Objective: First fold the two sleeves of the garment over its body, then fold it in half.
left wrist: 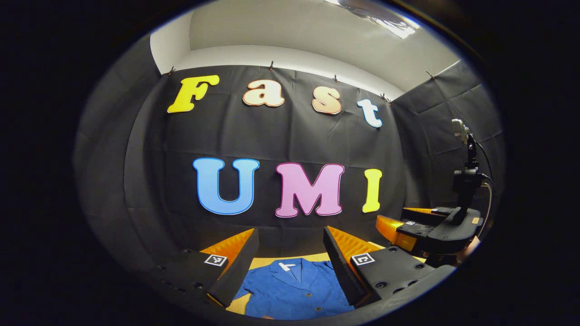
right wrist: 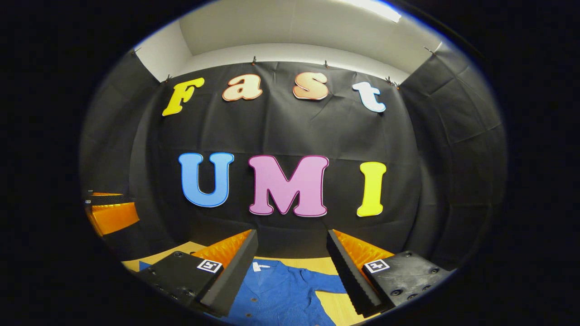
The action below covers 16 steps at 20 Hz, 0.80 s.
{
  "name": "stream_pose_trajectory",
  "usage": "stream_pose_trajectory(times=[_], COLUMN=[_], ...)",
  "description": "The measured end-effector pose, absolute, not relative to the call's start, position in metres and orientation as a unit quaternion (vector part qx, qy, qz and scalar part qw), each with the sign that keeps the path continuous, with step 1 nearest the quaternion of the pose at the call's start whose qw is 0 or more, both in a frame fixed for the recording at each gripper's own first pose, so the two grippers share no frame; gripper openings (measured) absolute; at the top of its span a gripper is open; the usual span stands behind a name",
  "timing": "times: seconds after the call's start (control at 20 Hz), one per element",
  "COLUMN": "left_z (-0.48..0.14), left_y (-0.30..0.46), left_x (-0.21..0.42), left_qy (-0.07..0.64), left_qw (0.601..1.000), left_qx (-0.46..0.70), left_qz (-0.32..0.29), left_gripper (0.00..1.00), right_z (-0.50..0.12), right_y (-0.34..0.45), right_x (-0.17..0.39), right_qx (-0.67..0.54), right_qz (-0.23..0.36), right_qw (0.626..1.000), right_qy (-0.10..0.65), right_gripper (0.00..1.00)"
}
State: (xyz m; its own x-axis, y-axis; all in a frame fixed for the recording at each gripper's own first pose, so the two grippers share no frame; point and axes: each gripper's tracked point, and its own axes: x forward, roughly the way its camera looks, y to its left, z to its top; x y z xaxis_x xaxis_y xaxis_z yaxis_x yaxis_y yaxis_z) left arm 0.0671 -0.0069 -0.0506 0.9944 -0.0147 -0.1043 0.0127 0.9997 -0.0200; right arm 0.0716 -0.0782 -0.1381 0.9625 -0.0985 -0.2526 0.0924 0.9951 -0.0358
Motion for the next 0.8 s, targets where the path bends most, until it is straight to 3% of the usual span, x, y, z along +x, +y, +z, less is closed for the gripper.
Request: stream_pose_trajectory(times=[0.45, 0.8], left_z=[-0.082, -0.108], left_y=[-0.026, -0.064], left_x=[0.092, 0.128], left_qy=[0.094, 0.135], left_qw=[0.995, 0.990], left_qx=[-0.008, -0.009], left_qz=[0.028, 0.031], left_gripper=[0.82, 0.82], right_z=[-0.276, -0.409], right_y=[-0.226, -0.383], right_x=[0.090, 0.046], right_qx=[0.008, 0.045], right_qz=[-0.146, -0.274], right_qw=[0.948, 0.855], right_qy=[0.282, 0.437], right_gripper=[0.98, 0.98])
